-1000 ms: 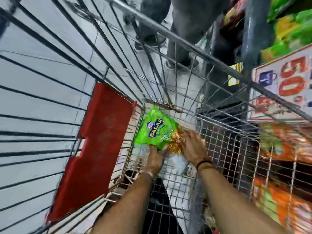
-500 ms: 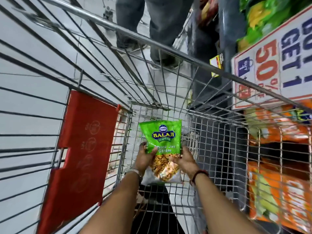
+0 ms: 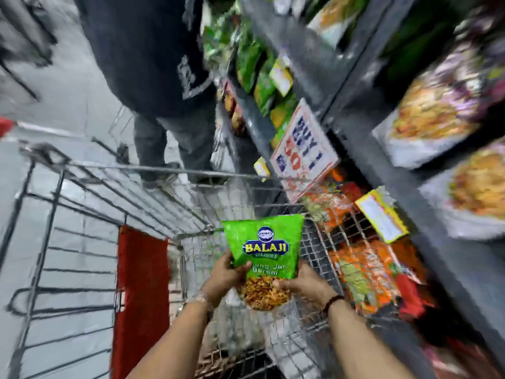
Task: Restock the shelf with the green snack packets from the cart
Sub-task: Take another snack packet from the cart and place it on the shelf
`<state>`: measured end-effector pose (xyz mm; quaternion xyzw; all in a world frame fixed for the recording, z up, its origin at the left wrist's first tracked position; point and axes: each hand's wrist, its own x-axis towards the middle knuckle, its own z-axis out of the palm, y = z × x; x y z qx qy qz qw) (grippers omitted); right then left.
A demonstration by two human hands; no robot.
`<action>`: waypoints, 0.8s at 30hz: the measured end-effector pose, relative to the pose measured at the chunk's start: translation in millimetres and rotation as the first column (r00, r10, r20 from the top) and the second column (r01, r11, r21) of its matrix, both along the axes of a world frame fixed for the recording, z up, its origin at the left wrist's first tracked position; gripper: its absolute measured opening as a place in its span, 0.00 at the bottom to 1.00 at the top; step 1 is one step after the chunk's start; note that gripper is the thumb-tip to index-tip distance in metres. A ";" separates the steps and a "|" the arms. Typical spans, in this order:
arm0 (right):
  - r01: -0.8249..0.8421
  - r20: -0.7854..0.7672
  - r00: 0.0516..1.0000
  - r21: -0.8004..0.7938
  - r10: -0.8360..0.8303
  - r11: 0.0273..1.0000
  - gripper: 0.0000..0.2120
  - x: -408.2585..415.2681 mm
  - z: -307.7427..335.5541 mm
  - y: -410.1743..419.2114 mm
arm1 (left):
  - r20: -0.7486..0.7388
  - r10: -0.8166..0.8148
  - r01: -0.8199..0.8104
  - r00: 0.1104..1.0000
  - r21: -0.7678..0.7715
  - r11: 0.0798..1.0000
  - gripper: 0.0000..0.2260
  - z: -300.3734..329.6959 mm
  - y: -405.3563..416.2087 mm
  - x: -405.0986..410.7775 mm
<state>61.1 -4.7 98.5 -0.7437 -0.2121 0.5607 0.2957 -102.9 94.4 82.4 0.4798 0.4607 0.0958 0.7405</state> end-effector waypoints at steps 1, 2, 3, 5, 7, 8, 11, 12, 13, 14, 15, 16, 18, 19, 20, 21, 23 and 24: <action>0.017 0.044 0.999 0.042 -0.019 0.999 0.28 3.4 24.8 -9.4 | 0.032 -0.060 0.059 0.998 0.044 0.997 0.18 24.9 -1.1 5.7; 0.038 0.070 0.997 0.088 -0.045 0.995 0.28 5.0 44.0 -17.0 | 0.061 -0.111 0.106 0.992 0.086 0.991 0.16 42.6 -2.8 10.2; 0.071 0.078 0.994 0.138 -0.082 0.988 0.28 7.3 59.5 -24.7 | 0.100 -0.148 0.135 0.984 0.127 0.983 0.13 58.5 -5.0 15.8; 0.162 0.099 0.976 0.281 -0.196 0.946 0.29 13.2 100.5 -50.6 | 0.180 -0.217 0.179 0.959 0.206 0.962 0.11 101.3 -18.1 33.6; 0.196 0.129 0.956 0.387 -0.263 0.901 0.27 21.8 136.1 -78.8 | 0.251 -0.272 0.196 0.929 0.292 0.936 0.10 139.5 -39.5 54.5; 0.208 0.133 0.949 0.424 -0.287 0.882 0.27 26.7 151.1 -95.5 | 0.272 -0.314 0.217 0.910 0.333 0.918 0.10 156.0 -51.9 64.2; 0.271 0.165 0.902 0.502 -0.398 0.821 0.29 41.3 193.4 -173.2 | 0.355 -0.430 0.260 0.830 0.435 0.862 0.10 208.4 -116.1 97.4; 0.283 0.183 0.884 0.522 -0.430 0.805 0.31 44.8 204.8 -200.6 | 0.362 -0.462 0.277 0.810 0.458 0.844 0.09 223.0 -139.4 104.7; 0.298 0.185 0.869 0.543 -0.458 0.785 0.31 47.5 214.3 -228.6 | 0.393 -0.485 0.276 0.781 0.479 0.833 0.08 235.0 -163.9 112.2; 0.321 0.193 0.845 0.563 -0.499 0.761 0.30 50.7 225.8 -265.8 | 0.408 -0.526 0.300 0.746 0.499 0.813 0.08 246.3 -195.9 122.2; 0.338 0.201 0.828 0.566 -0.523 0.752 0.29 51.7 235.0 -295.7 | 0.435 -0.544 0.316 0.717 0.493 0.811 0.08 253.2 -223.2 131.2; 0.366 0.215 0.800 0.566 -0.561 0.739 0.28 51.1 244.8 -333.8 | 0.449 -0.568 0.357 0.690 0.472 0.806 0.06 262.0 -258.0 140.5; 0.425 0.240 0.729 0.576 -0.642 0.698 0.27 51.0 256.7 -399.0 | 0.486 -0.619 0.418 0.617 0.463 0.781 0.08 273.4 -317.5 156.1; 0.458 0.254 0.682 0.583 -0.686 0.671 0.26 49.8 259.1 -433.9 | 0.497 -0.649 0.445 0.576 0.475 0.759 0.09 277.7 -349.5 164.3; 0.492 0.259 0.635 0.590 -0.728 0.640 0.26 47.7 259.5 -458.7 | 0.496 -0.678 0.472 0.542 0.488 0.734 0.11 280.8 -371.9 168.1; 0.534 0.268 0.568 0.600 -0.778 0.596 0.25 44.0 260.0 -492.5 | 0.506 -0.705 0.499 0.497 0.498 0.709 0.12 283.2 -404.2 174.4; 0.584 0.267 0.473 0.618 -0.839 0.526 0.26 37.1 257.3 -540.7 | 0.520 -0.735 0.537 0.436 0.504 0.676 0.14 283.7 -450.3 182.1; 0.610 0.247 0.426 0.632 -0.870 0.478 0.26 33.2 255.3 -564.5 | 0.505 -0.756 0.559 0.416 0.514 0.651 0.14 284.9 -474.3 186.4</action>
